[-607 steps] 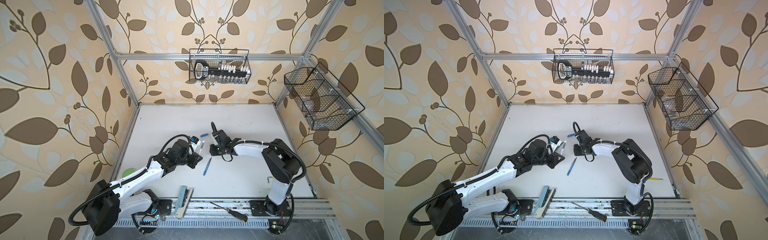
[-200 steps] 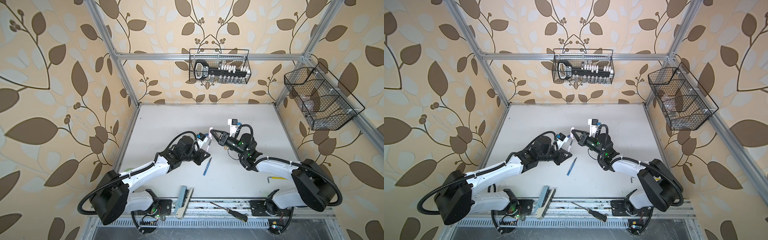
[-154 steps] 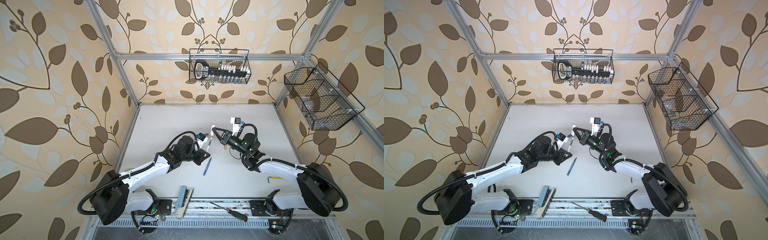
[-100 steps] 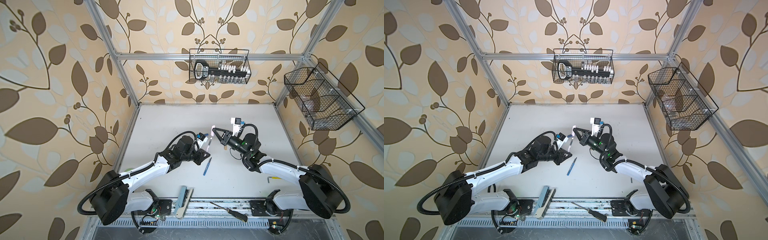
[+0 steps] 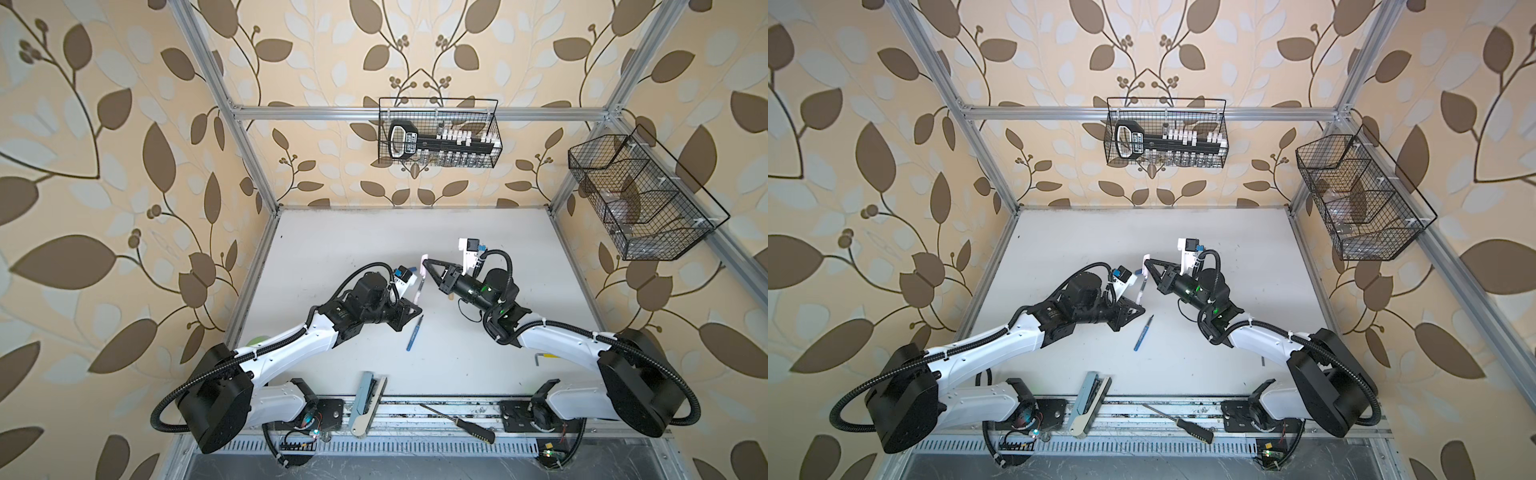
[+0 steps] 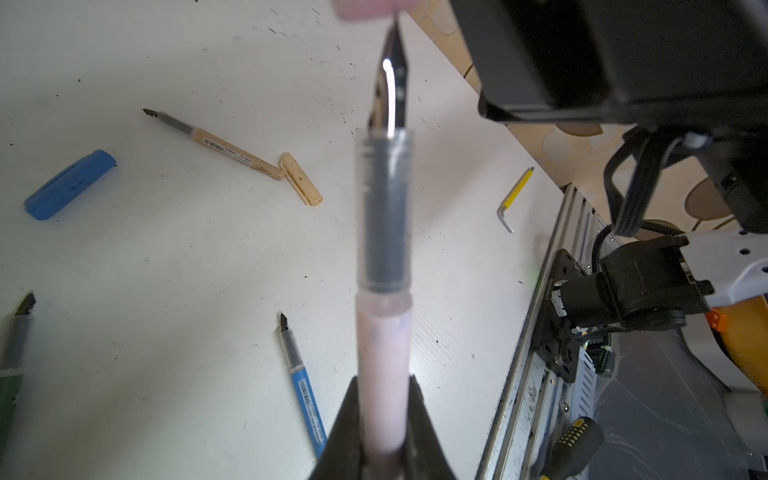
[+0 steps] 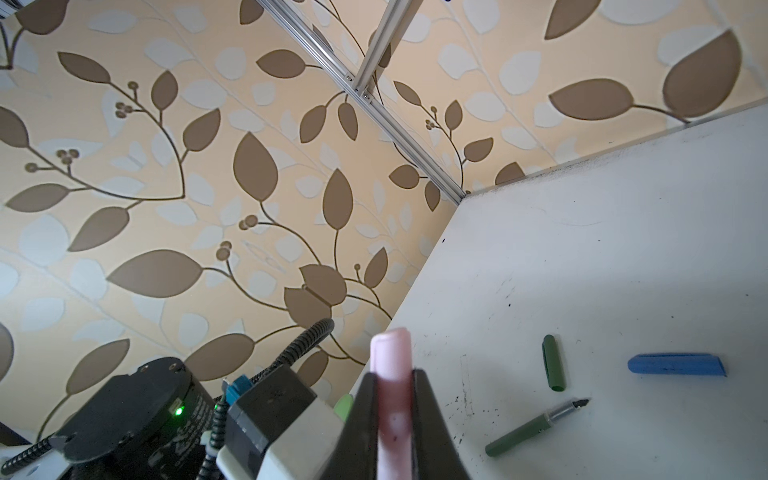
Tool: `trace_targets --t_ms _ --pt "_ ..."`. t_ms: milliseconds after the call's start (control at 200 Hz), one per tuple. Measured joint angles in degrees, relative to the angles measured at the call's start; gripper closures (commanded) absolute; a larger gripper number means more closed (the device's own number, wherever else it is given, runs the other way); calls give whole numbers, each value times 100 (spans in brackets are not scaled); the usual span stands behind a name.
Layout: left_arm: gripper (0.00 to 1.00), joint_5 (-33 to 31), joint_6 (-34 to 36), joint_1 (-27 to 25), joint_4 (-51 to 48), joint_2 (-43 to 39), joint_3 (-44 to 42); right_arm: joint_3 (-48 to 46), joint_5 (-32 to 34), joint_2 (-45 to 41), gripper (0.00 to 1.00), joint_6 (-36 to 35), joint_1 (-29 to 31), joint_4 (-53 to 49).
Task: Insert the pens into the pen caps
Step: 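Push the pink cap down over the pen nib with the right gripper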
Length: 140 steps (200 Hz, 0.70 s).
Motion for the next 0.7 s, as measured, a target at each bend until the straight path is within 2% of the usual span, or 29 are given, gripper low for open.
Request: trace_targets --t_ms 700 --pt "86 -109 -15 -17 13 -31 74 -304 66 -42 85 42 52 389"
